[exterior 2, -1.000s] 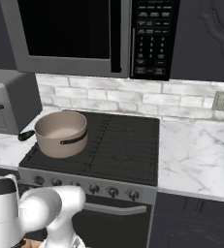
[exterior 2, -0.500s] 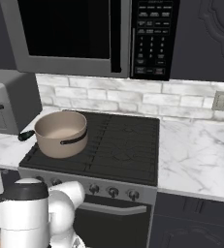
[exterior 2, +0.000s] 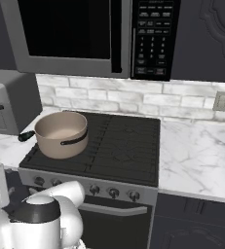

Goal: Turn on the burner for the pot on the stove. Wait thirty seconds for the pot to heat up. Then add the eggplant to the pot.

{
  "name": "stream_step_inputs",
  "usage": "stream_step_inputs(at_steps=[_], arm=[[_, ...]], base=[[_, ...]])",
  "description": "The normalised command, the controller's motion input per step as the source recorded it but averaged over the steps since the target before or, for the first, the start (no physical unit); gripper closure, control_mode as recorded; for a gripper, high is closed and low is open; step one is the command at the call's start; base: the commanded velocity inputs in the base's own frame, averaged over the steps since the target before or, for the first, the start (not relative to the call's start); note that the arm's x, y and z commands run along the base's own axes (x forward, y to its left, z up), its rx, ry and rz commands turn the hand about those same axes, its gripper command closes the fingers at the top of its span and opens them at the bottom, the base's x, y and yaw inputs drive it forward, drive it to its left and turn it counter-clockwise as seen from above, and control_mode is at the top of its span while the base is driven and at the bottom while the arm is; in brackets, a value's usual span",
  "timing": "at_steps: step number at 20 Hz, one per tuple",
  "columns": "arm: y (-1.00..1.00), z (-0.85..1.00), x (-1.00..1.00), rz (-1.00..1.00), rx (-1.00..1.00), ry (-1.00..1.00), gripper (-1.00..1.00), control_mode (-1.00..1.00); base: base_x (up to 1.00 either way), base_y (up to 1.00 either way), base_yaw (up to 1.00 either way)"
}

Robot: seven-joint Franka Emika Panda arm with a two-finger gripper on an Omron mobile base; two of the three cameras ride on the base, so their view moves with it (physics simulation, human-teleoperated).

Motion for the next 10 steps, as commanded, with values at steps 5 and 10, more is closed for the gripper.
stream_step_inputs(at_steps=[5,10], arm=[[0.0,0.0,0.0,0.0,0.0,0.0,-1.0,-1.0],[0.0,0.0,0.0,0.0,0.0,0.0,-1.0,-1.0]], base=[[0.0,0.0,0.0],[0.0,0.0,0.0]])
